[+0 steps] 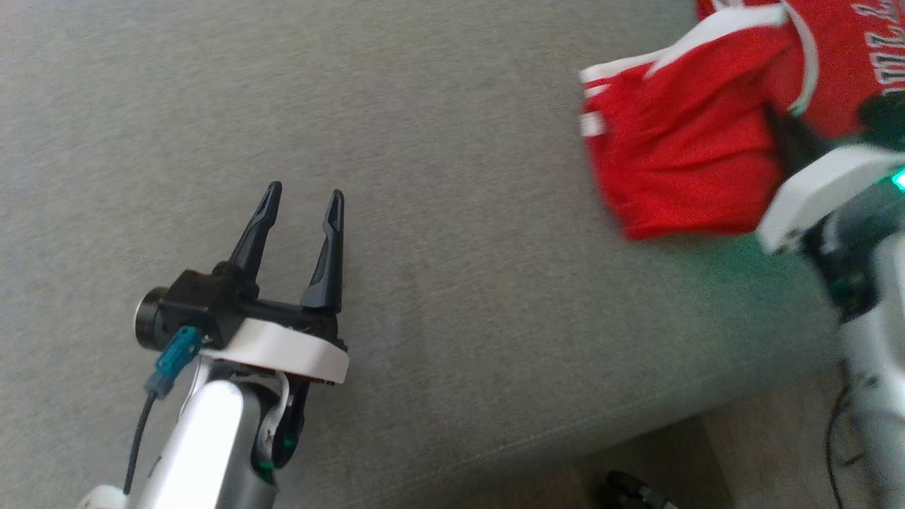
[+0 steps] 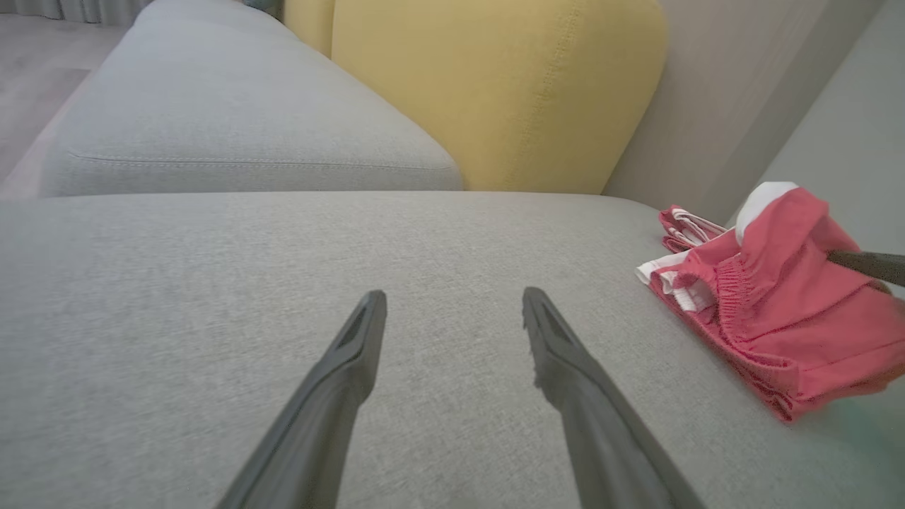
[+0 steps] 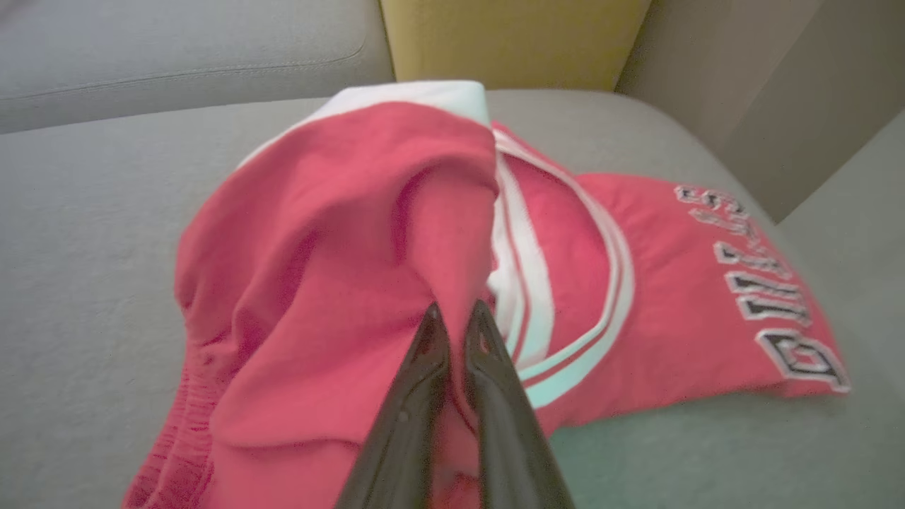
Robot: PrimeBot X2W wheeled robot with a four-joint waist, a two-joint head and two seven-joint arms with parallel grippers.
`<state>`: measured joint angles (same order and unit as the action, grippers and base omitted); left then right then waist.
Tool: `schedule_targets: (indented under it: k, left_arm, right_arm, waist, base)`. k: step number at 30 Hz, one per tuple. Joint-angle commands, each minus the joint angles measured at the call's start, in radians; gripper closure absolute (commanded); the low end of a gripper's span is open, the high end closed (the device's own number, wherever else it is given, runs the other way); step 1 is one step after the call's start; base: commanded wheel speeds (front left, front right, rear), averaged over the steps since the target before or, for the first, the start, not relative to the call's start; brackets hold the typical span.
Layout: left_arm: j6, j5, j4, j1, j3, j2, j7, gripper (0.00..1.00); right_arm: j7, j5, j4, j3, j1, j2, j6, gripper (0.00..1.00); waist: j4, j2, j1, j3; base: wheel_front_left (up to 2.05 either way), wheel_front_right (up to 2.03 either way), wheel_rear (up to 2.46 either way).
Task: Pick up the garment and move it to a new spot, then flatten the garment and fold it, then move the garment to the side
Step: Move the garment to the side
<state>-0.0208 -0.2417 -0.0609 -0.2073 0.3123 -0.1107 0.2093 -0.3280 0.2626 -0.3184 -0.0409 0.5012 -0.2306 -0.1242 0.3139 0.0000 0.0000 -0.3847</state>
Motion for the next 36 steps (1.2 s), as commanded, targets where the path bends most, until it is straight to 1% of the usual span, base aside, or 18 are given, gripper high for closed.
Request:
schedule_targets:
  k: [1,8,12,15,21,27,28,29,30,31,32,36]
  left_arm:
    - [-0.005,-0.007,0.037,-0.003,-0.023,-0.001,0.011,0.00]
    - [-0.009,-0.023,0.029,0.008,-0.013,0.015,0.028,0.00]
    - [-0.009,-0.025,0.029,0.008,-0.003,0.021,0.035,0.00]
    - [-0.010,-0.025,0.032,0.007,0.003,0.024,0.039,0.00]
    - [-0.010,-0.024,0.032,0.002,0.010,0.026,0.043,0.00]
    - [-0.011,-0.022,0.027,-0.010,0.011,0.018,0.045,0.00]
    - [-0.011,-0.023,0.026,-0.011,0.011,0.017,0.045,0.00]
    - [-0.011,-0.023,0.026,-0.011,0.011,0.017,0.045,0.00]
    - [-0.011,-0.023,0.025,-0.012,0.010,0.015,0.045,0.00]
    - [-0.012,-0.023,0.024,-0.013,0.010,0.014,0.045,0.00]
    - [-0.012,-0.023,0.024,-0.014,0.010,0.013,0.044,0.00]
    - [-0.015,-0.024,0.024,-0.017,0.011,0.008,0.042,0.00]
  right_arm:
    - [-0.006,-0.017,0.020,0.006,0.037,-0.041,-0.007,1.00]
    - [-0.070,-0.112,-0.051,0.049,0.122,-0.211,-0.007,1.00]
    - [-0.106,-0.143,-0.066,0.063,0.148,-0.296,-0.007,1.00]
    - [-0.130,-0.172,-0.051,0.063,0.160,-0.344,-0.007,1.00]
    - [-0.161,-0.241,-0.036,0.062,0.168,-0.400,-0.007,1.00]
    - [-0.134,-0.341,-0.043,0.065,0.177,-0.395,-0.007,1.00]
    - [-0.129,-0.356,-0.044,0.067,0.179,-0.388,-0.007,0.72]
    - [-0.129,-0.356,-0.044,0.067,0.179,-0.388,-0.007,0.72]
    - [-0.125,-0.370,-0.045,0.070,0.181,-0.381,-0.007,0.53]
    - [-0.121,-0.387,-0.046,0.074,0.183,-0.376,-0.007,0.05]
    - [-0.116,-0.403,-0.048,0.077,0.184,-0.370,-0.007,0.00]
    - [-0.094,-0.451,-0.056,0.094,0.189,-0.346,-0.007,0.00]
  waist:
    - [-0.034,0.0000,0.0000,0.011]
    - [-0.117,0.0000,0.0000,0.013]
    - [-0.147,0.0000,0.0000,0.006]
    - [-0.158,0.0000,0.0000,-0.003]
    - [-0.166,0.0000,0.0000,-0.027]
    - [-0.163,0.0000,0.0000,-0.048]
    - [-0.161,0.0000,0.0000,-0.050]
    - [-0.161,0.0000,0.0000,-0.050]
    - [-0.160,0.0000,0.0000,-0.051]
    - [-0.159,0.0000,0.0000,-0.052]
    - [-0.158,0.0000,0.0000,-0.054]
    - [-0.155,0.0000,0.0000,-0.056]
  base:
    - [0.00,0.00,0.00]
    - [0.00,0.00,0.00]
    - [0.00,0.00,0.00]
    - [0.00,0.00,0.00]
    - [0.00,0.00,0.00]
    - [0.00,0.00,0.00]
    - [0.00,0.00,0.00]
    - [0.00,0.00,0.00]
    - [0.00,0.00,0.00]
    - [0.00,0.00,0.00]
    - [0.00,0.00,0.00]
    - [0.00,0.00,0.00]
